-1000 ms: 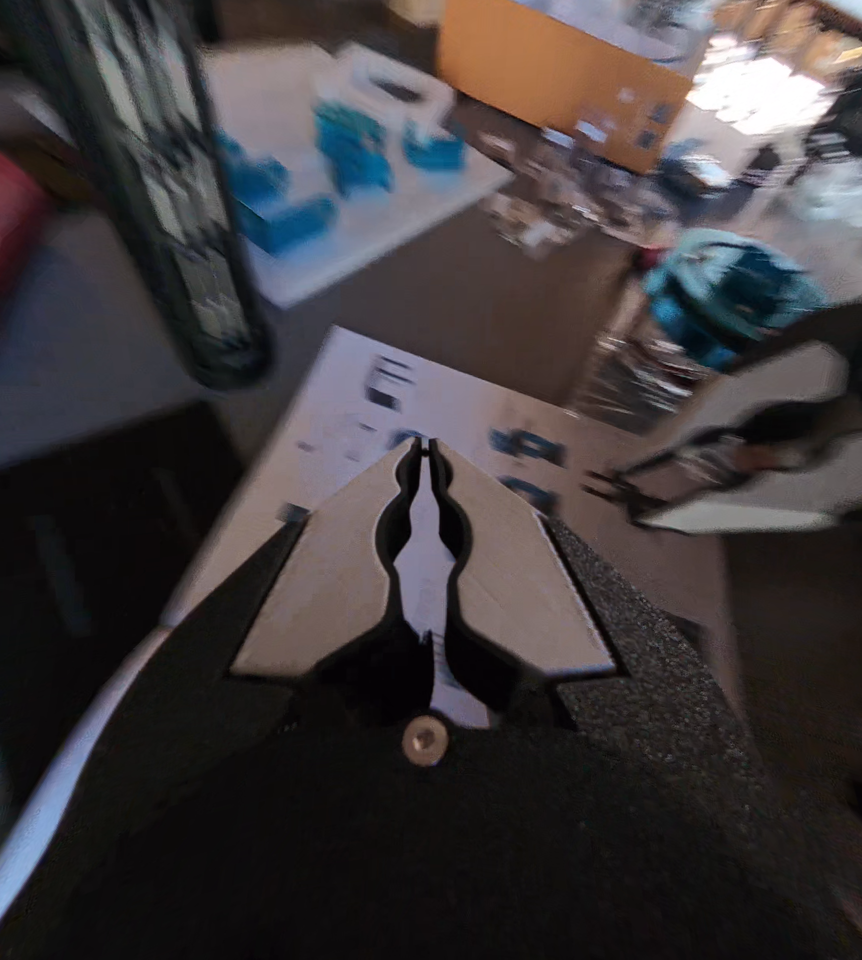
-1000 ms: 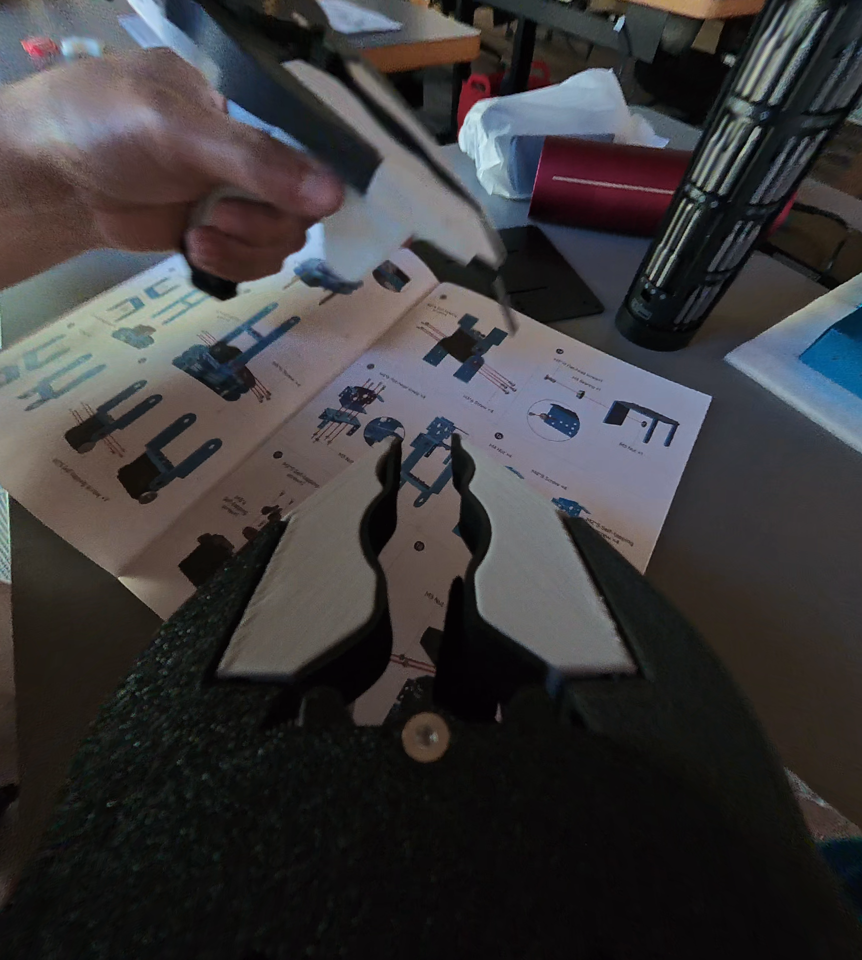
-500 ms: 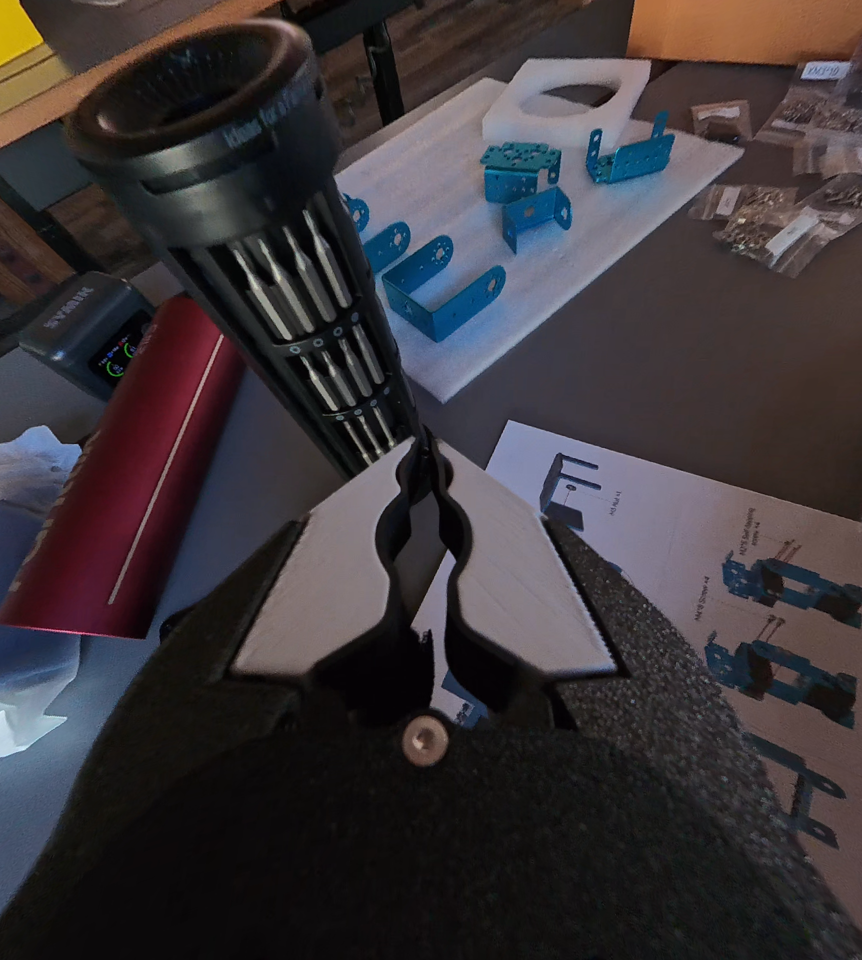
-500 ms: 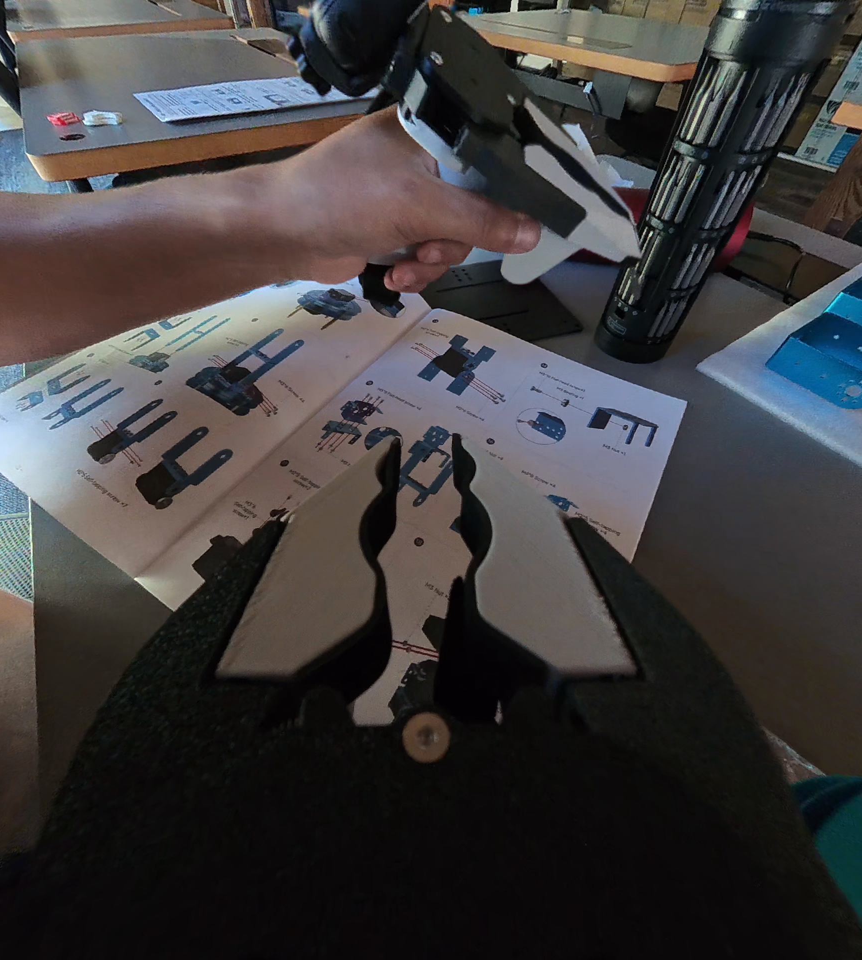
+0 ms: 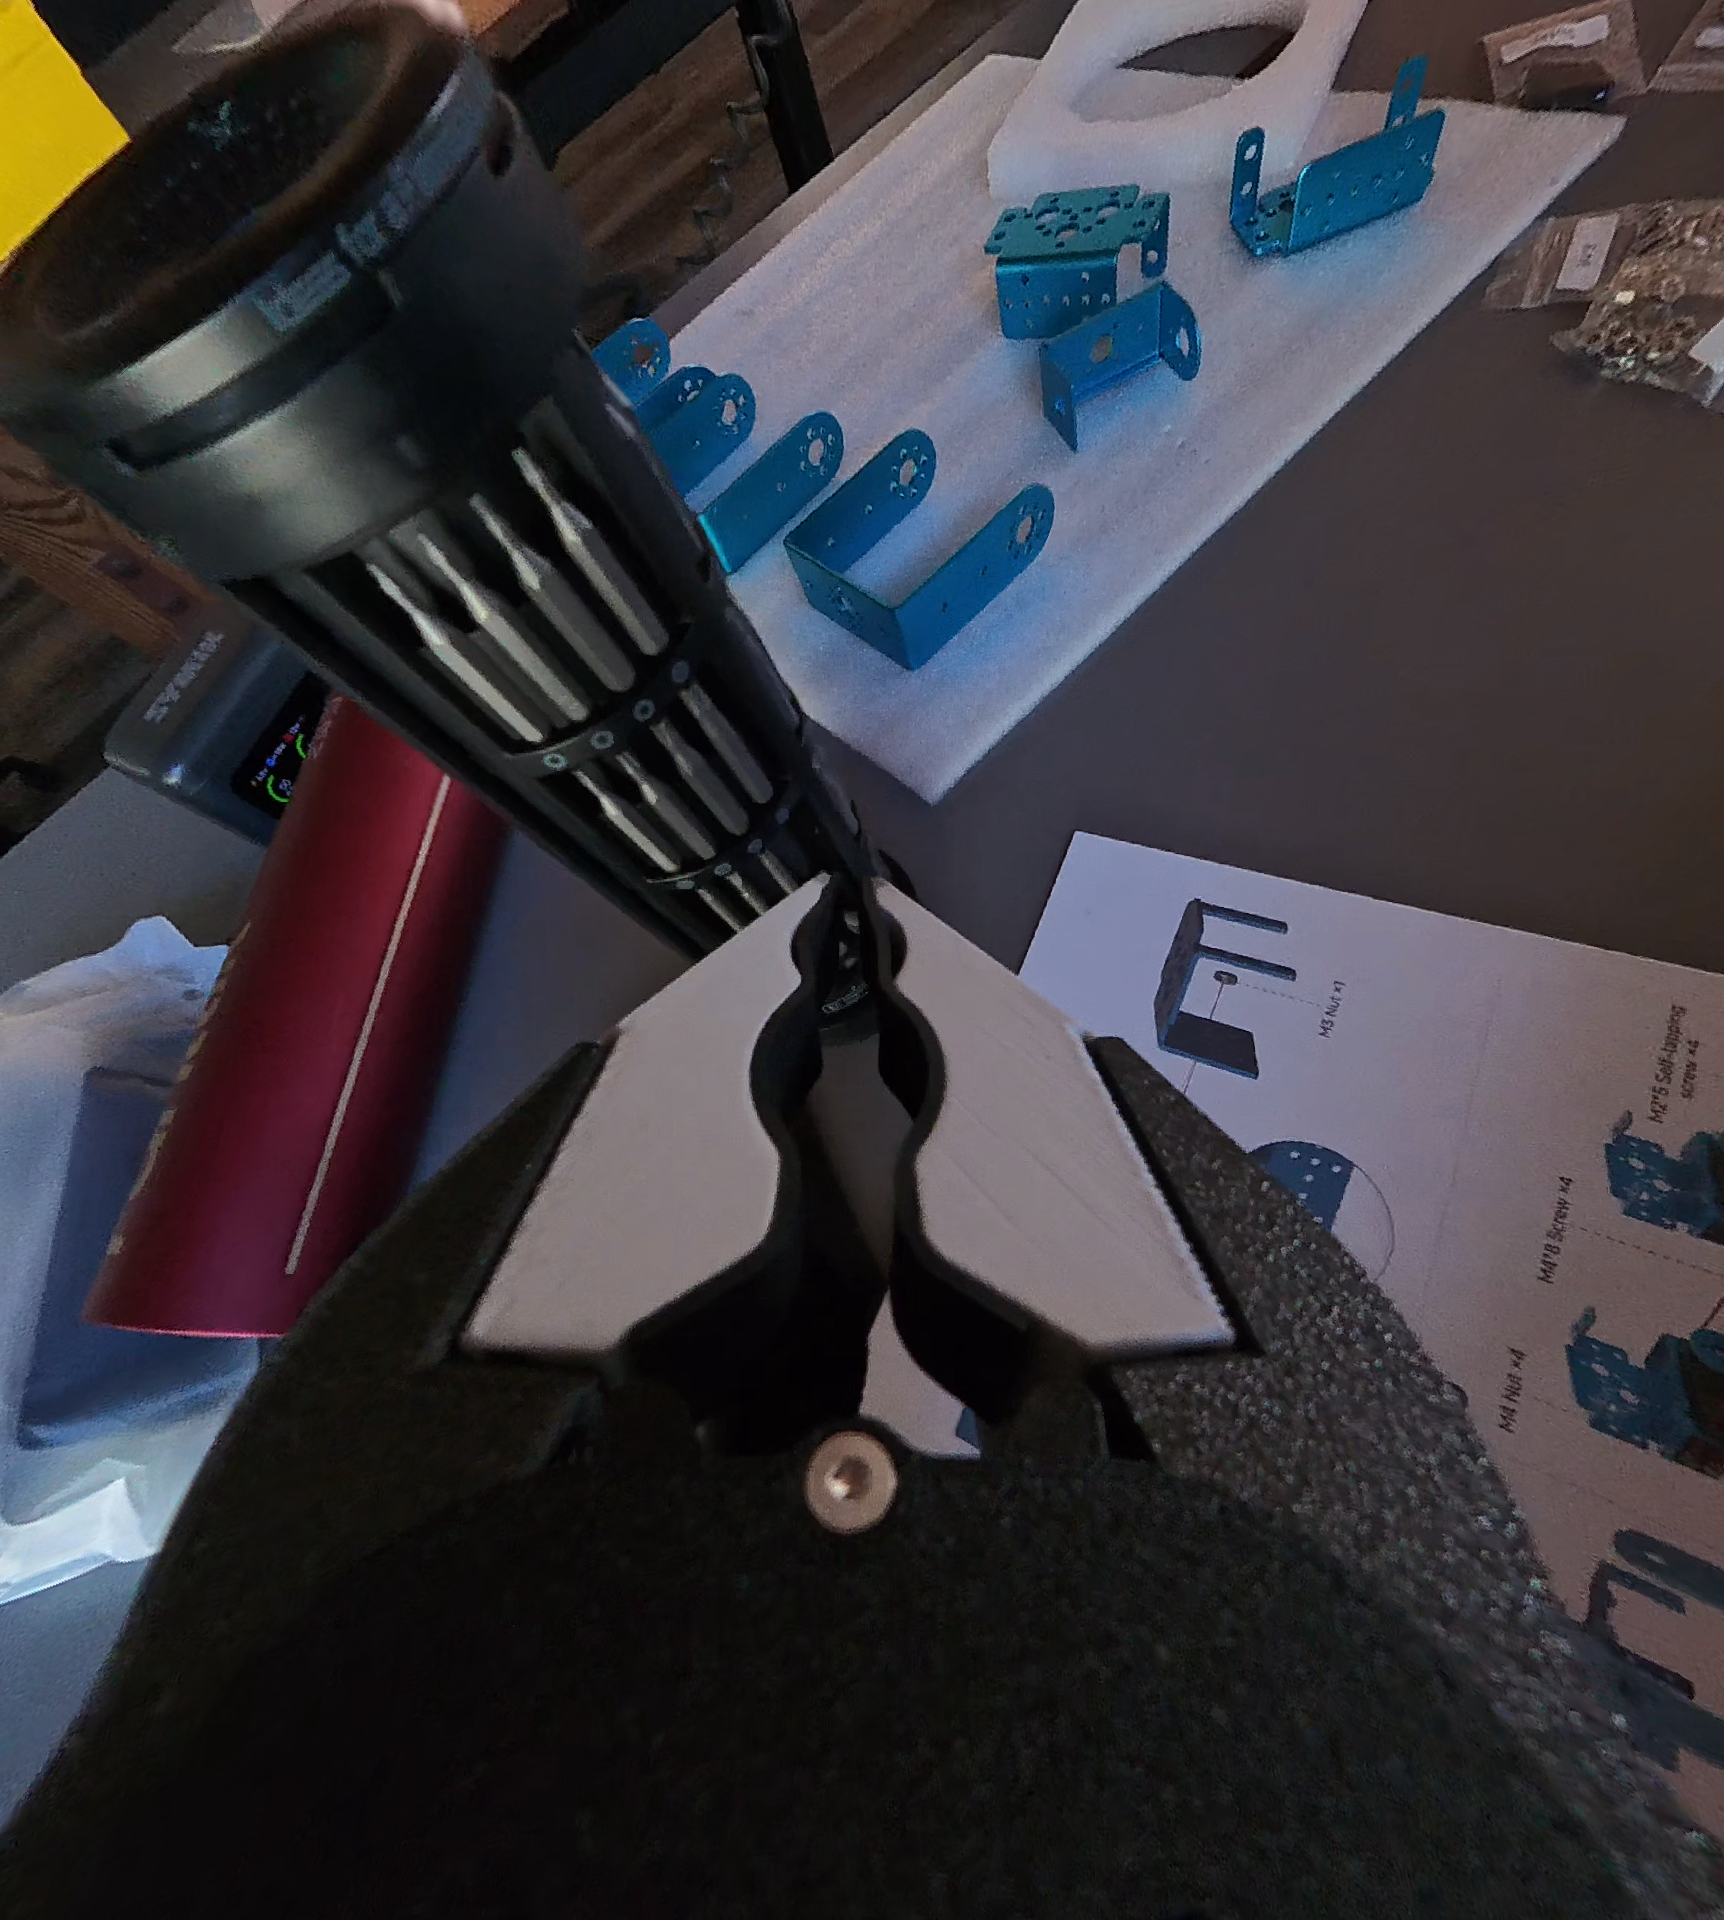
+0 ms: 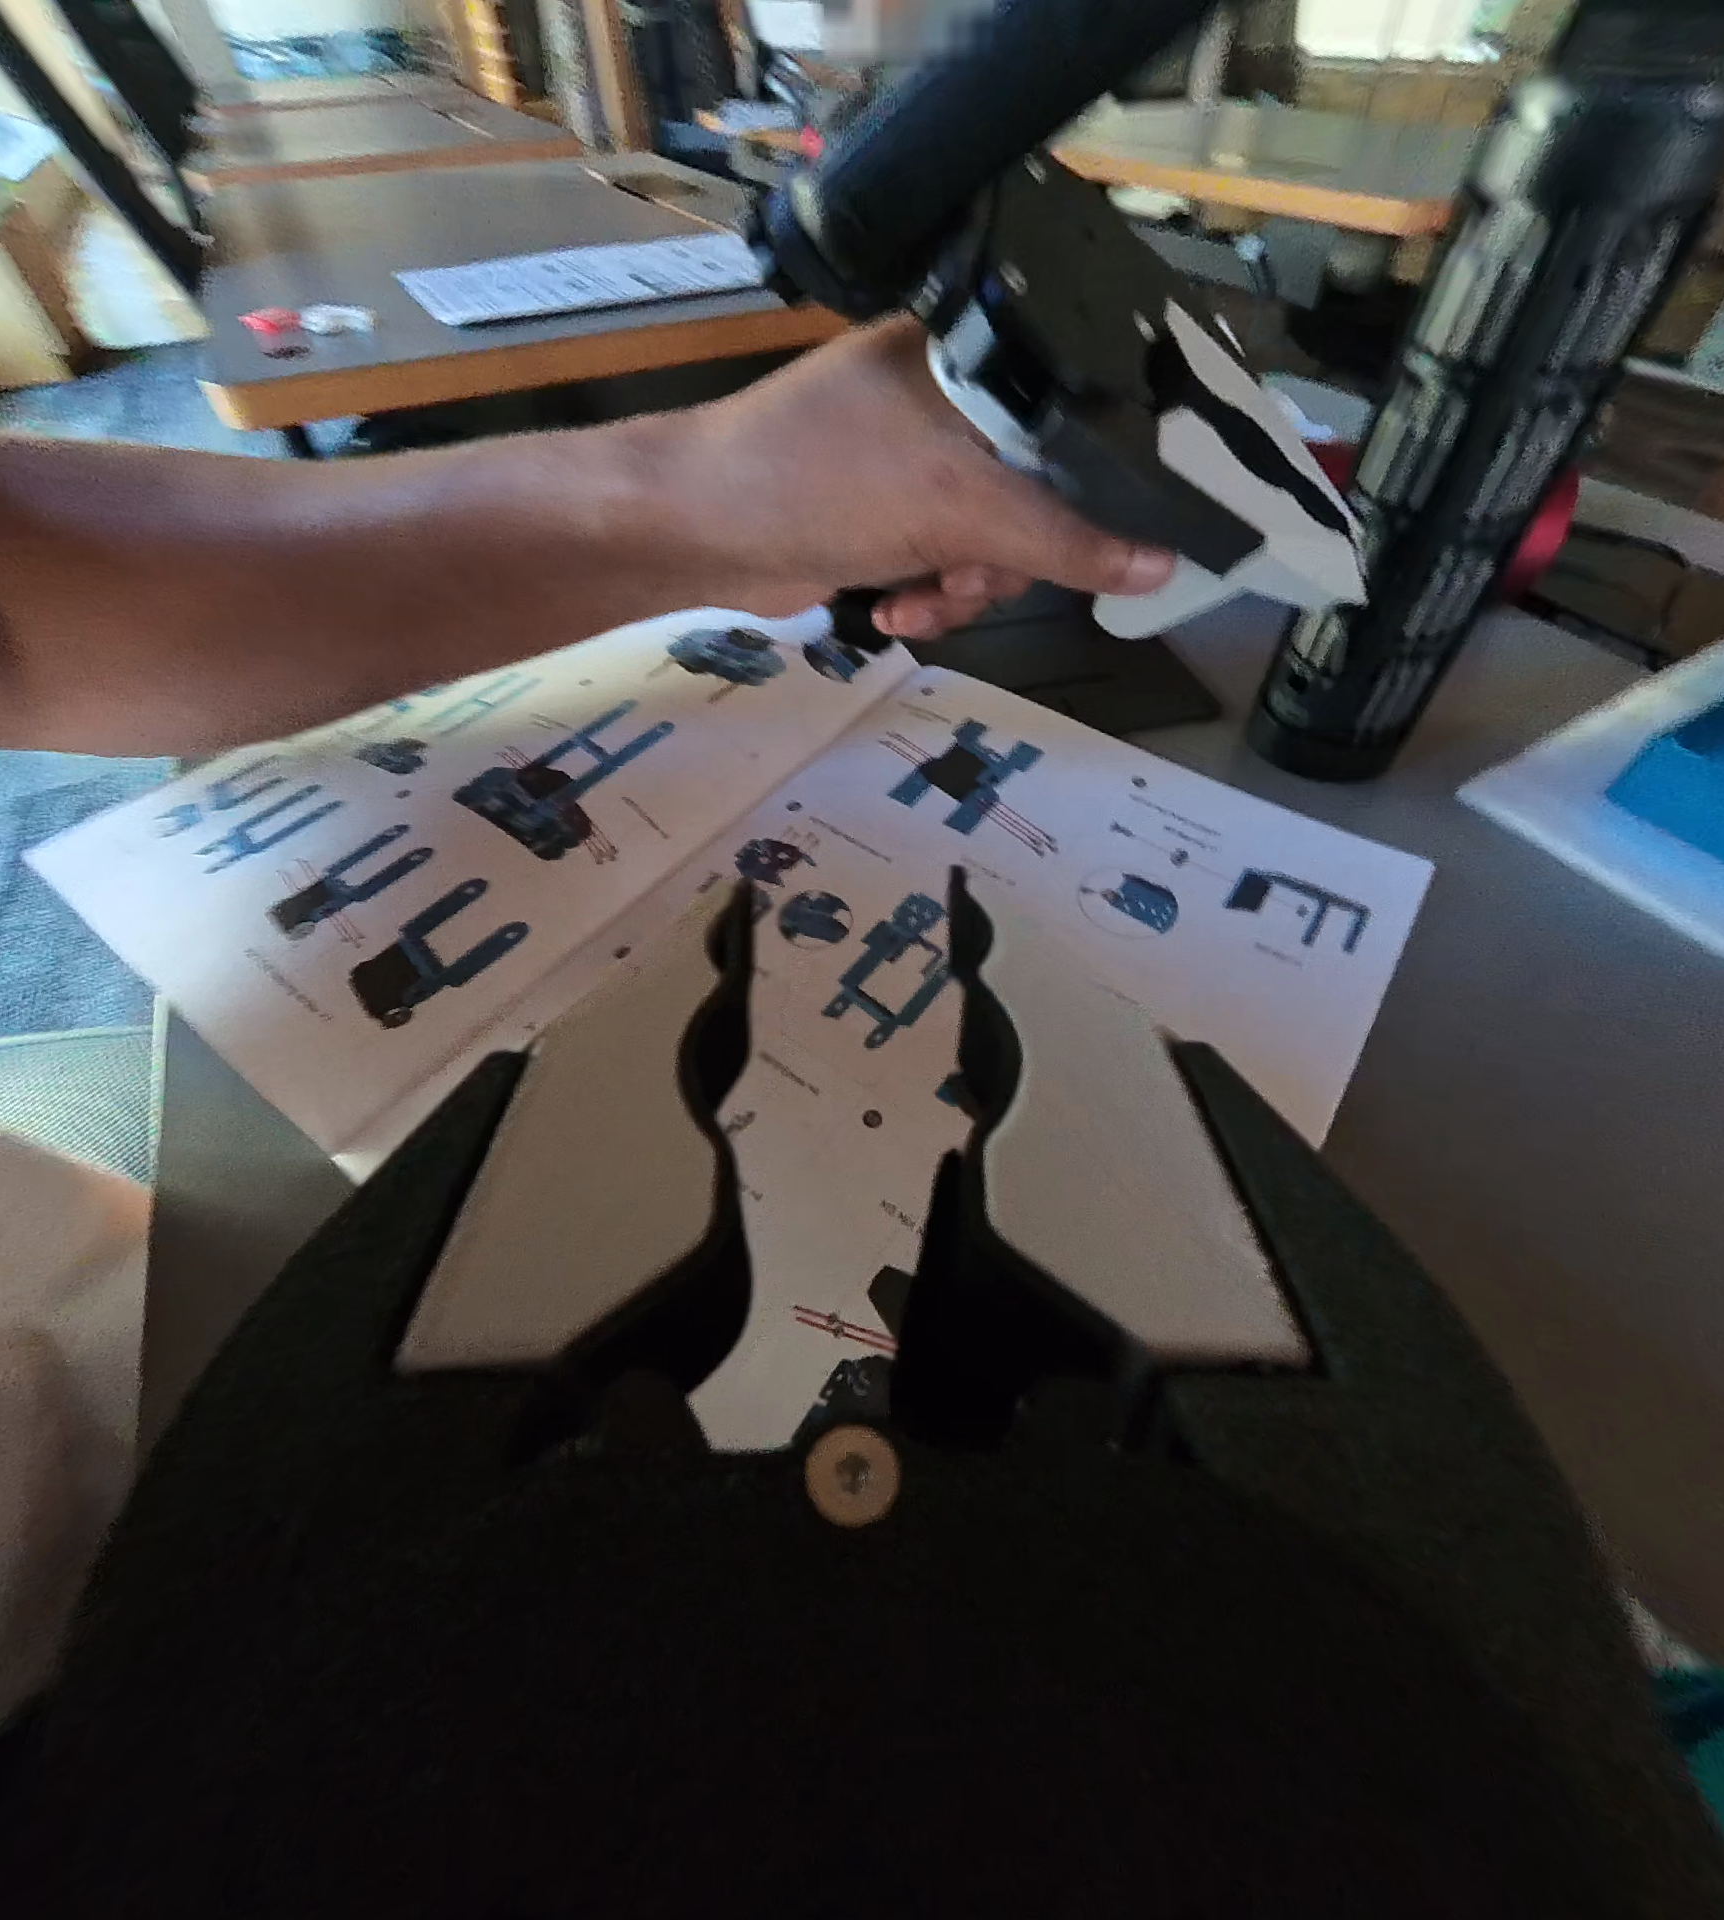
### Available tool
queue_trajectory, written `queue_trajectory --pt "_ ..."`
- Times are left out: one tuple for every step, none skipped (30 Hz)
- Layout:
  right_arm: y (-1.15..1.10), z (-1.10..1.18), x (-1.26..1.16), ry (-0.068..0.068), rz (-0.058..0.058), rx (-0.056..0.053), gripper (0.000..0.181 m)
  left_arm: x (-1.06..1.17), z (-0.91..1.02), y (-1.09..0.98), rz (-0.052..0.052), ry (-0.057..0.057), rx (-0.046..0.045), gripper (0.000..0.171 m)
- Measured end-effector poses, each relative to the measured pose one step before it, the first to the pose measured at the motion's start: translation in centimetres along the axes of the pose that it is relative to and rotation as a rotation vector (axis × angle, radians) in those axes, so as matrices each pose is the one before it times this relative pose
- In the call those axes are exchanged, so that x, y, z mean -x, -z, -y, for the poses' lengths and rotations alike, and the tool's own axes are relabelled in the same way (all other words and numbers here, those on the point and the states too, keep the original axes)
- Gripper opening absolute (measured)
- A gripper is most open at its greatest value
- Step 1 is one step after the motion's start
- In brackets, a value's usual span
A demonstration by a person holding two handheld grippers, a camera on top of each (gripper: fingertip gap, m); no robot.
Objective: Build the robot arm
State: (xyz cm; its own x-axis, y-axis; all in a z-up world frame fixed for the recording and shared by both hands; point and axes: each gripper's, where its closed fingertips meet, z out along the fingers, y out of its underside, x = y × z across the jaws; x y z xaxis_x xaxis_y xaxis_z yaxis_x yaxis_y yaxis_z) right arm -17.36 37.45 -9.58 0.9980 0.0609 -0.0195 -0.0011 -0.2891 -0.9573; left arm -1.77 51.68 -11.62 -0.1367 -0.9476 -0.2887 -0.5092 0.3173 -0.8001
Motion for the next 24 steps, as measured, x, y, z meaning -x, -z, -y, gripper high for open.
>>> queue_trajectory --pt "0.524 0.64 0.158 0.0112 0.0393 -0.0068 0.05 0.002 0.066 -0.054 0.0 -0.0071 0.00128 0.001" --pt "1.018 0.825 -0.146 -0.0122 0.0288 0.0185 0.063 -0.046 0.071 -0.061 -0.0054 -0.0012 -0.00011 0.001" --pt "1.431 1.293 0.043 -0.0207 0.0508 0.0114 0.07 -0.035 0.083 -0.064 -0.0064 -0.0001 -0.00111 0.001" --pt "1.676 1.639 -0.074 -0.0171 0.0577 0.0038 0.073 0.008 0.057 -0.061 -0.0047 -0.0015 -0.00158 0.001" --pt "1.647 1.638 -0.659 0.0021 0.0365 0.0133 0.074 0.04 0.052 -0.053 -0.0025 -0.0018 -0.00161 0.001" --pt "1.296 1.718 -1.088 0.0333 0.0248 0.0051 0.076 0.016 0.037 -0.035 -0.0046 0.0001 -0.00321 0.001" --pt "0.633 1.588 -1.983 0.0558 -0.0152 -0.0055 0.075 -0.013 0.033 -0.032 -0.0042 0.0022 -0.00492 0.001" --pt "-0.269 0.825 -2.941 0.0802 -0.0557 0.0137 0.074 0.002 0.013 -0.003 -0.002 0.0005 -0.005 0.001" --pt "-1.244 -0.216 -3.073 0.0984 -0.047 0.0451 0.076 -0.029 -0.017 0.011 -0.0011 -0.0037 -0.00275 0.001" --pt "-1.977 -1.204 -2.525 0.0983 -0.0031 0.0809 0.075 0.013 -0.041 0.043 0.0026 -0.0068 0.00142 0.001" --pt "-2.397 -1.537 -1.96 0.0641 0.0273 0.0739 0.076 0.037 -0.06 0.055 0.0033 -0.0067 0.00357 0.001" --pt "-2.509 -1.154 -1.673 0.0074 0.0336 0.029 0.08 -0.015 -0.023 0.03 -0.0005 -0.0028 0.00017 0.001" --pt "-2.355 -0.637 -0.861 -0.0334 0.0736 -0.01 0.082 -0.021 0.017 -0.022 -0.0032 0.004 -0.00362 0.001" --pt "-2.215 -0.741 -0.709 -0.0372 0.0719 0.0003 0.083 -0.014 0.057 -0.04 -0.0041 0.0081 -0.0031 0.001" --pt "-2.036 -1.042 -1.024 -0.0247 0.0359 0.0246 0.086 -0.003 0.031 -0.042 -0.0044 0.0059 -0.00141 0.001" --pt "-1.754 -0.69 -0.796 -0.0234 0.0244 0.0066 0.096 0.053 0.034 -0.031 0.0 0.001 -0.00103 0.001" --pt "-1.292 -0.008 -0.172 -0.0196 0.036 -0.0274 0.095 0.049 0.019 -0.034 0.0003 -0.0003 -0.00122 0.001" --pt "-0.991 0.127 -0.002 0.0074 0.0224 -0.0208 0.093 -0.042 0.023 -0.017 -0.0038 0.0021 -0.0008 0.001" --pt "-0.761 0.033 -0.277 0.0362 -0.0107 0.0006 0.093 -0.003 0.011 -0.013 -0.0006 0.0008 -0.00068 0.001" --pt "-0.517 0.272 -0.288 0.042 -0.0214 -0.011 0.091 0.033 -0.005 -0.004 0.0018 -0.0024 -0.00148 0.001" --pt "-0.357 0.373 -0.1 0.0301 -0.0084 -0.0197 0.086 0.01 0.006 -0.009 -0.0003 0.0001 -0.00182 0.001" --pt "-0.384 0.088 -0.02 0.0152 -0.0005 -0.0035 0.083 0.028 0.013 -0.022 -0.0015 0.0047 -0.00154 0.001" --pt "-0.398 -0.101 0.022 0.0067 0.0039 0.0068 0.083 0.01 0.017 -0.015 -0.0032 0.0056 -0.00138 0.001" --pt "-0.339 -0.066 0.015 0.0047 0.0017 -0.0028 0.082 0.001 0.018 -0.008 -0.0025 0.0034 -0.00207 0.001"
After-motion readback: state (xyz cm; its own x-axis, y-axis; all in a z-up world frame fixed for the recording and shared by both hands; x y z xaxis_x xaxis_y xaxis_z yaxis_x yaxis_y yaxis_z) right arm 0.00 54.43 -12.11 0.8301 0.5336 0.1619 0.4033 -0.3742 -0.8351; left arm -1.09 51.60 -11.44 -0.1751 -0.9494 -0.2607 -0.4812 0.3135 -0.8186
